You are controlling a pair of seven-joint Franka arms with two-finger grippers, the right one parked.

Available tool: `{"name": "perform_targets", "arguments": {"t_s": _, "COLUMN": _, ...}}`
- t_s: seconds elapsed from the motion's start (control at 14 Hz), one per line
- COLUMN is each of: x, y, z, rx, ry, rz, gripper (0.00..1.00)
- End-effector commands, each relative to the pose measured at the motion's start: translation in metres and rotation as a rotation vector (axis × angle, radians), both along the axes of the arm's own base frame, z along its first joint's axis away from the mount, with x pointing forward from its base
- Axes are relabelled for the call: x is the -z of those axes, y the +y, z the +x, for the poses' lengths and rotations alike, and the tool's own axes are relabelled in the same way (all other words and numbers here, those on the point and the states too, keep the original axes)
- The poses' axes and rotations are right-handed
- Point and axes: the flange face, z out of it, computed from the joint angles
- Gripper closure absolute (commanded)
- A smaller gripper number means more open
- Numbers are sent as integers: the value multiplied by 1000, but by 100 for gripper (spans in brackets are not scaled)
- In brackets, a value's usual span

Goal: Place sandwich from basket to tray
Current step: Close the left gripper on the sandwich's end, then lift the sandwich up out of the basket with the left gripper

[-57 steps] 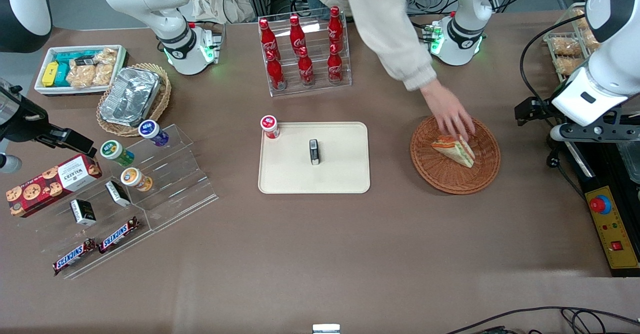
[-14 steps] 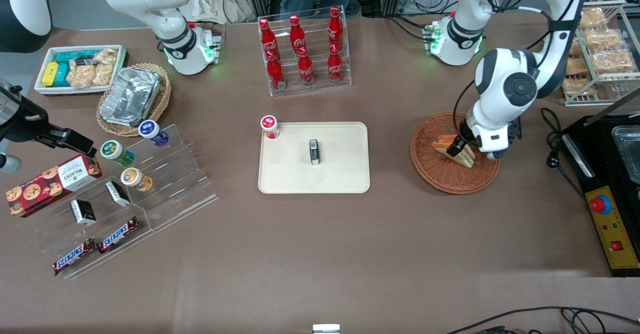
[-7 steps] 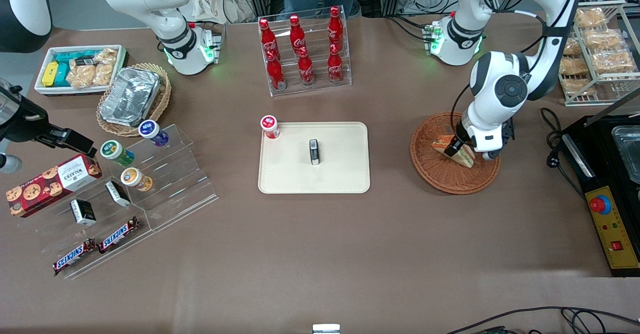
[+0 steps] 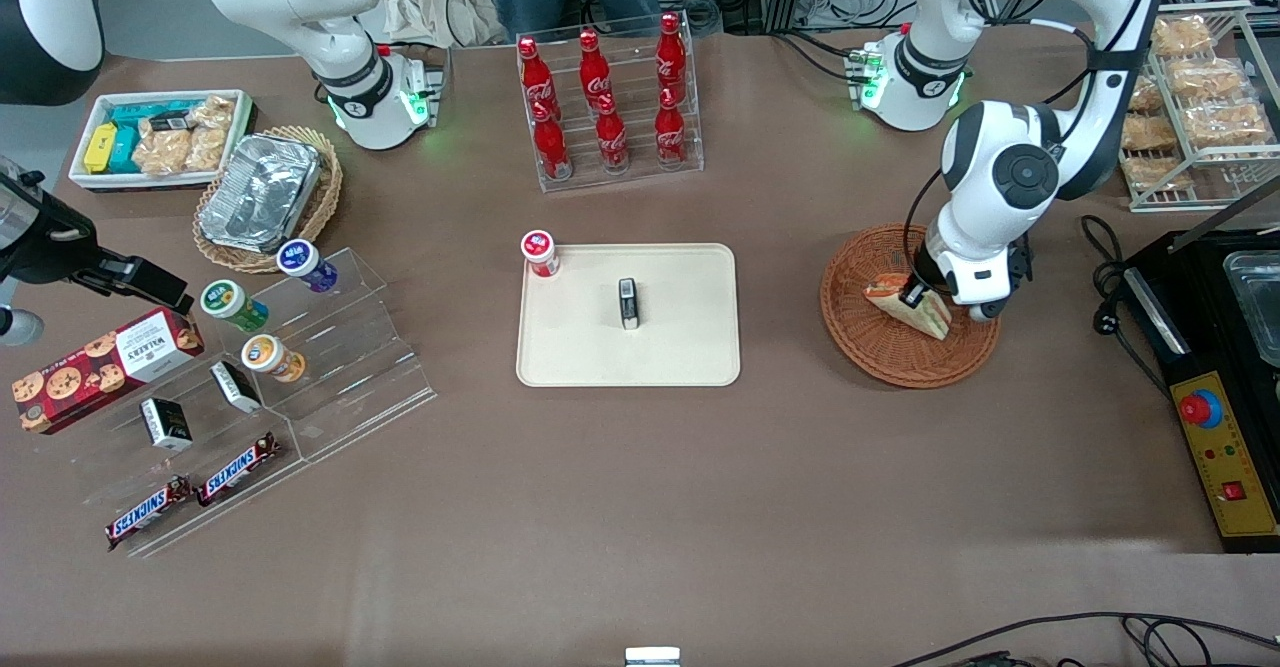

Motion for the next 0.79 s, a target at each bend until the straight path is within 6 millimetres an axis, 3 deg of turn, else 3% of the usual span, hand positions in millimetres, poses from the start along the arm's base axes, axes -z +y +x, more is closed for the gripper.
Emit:
{"name": "perform_targets", "arguments": {"t_s": 0.0, "x": -47, "y": -4, "z": 16, "rx": -2, "ry": 13, "rz": 21, "gripper": 100}}
{"name": "perform_targets", "arguments": {"t_s": 0.36, "x": -164, "y": -8, "z": 59, "rx": 124, "ry": 107, "rz": 32, "gripper": 100}}
{"name": "perform_targets", "arguments": {"t_s": 0.57, "x": -227, "y": -3, "z": 66, "rx": 228, "ry": 121, "rz": 20, "gripper": 100}}
{"name": "perform_targets", "arguments": {"t_s": 0.71, "x": -254, "y": -2, "z": 62, "rx": 259, "ry": 141, "rz": 20, "gripper": 100}}
